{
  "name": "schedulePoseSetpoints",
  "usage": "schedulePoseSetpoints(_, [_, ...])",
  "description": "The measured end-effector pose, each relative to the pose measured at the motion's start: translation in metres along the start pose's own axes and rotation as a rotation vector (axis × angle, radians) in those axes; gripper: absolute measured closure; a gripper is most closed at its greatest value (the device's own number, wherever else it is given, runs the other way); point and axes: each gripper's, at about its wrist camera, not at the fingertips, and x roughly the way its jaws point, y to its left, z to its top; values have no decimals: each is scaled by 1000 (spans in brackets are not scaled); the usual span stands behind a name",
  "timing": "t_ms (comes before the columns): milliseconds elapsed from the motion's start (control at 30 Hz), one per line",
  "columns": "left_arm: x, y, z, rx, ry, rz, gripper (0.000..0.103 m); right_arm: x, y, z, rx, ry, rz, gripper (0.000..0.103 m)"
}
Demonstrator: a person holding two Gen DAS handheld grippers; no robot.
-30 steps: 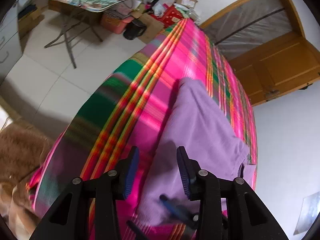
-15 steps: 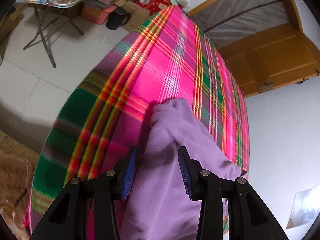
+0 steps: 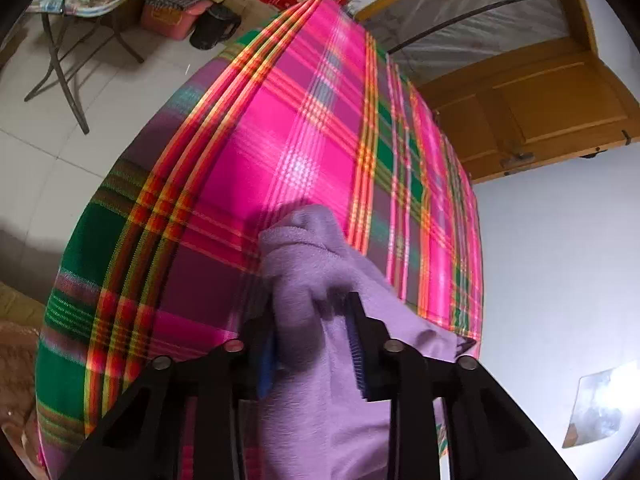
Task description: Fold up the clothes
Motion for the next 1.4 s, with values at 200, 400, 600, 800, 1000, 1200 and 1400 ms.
schedulePoseSetpoints(200, [-20,-35,-7,33,-47,-23,85,-40,-11,8,33,-99,-3,91])
schedulePoseSetpoints(400, [-34,-79,-17,86,-82,-65,85,-90,-14,1,71,-185,-33,91])
schedulePoseSetpoints(600, [-30,-122,-30,119,-91,-112,85,-124,-25,-3,90,-248,-65,91])
schedulePoseSetpoints(800, [-28,-160,-43,167,-93,-151,85,-157,-50,-12,135,-313,-101,91])
schedulePoseSetpoints(1000, [-13,-196,-52,200,-76,-182,85,-186,-72,-26,196,-360,-143,91])
schedulePoseSetpoints(1200, [7,-235,-61,239,-43,-219,85,-215,-93,-39,256,-402,-203,91])
schedulePoseSetpoints(1400, [32,-272,-64,282,-6,-248,85,-236,-118,-54,337,-419,-254,91])
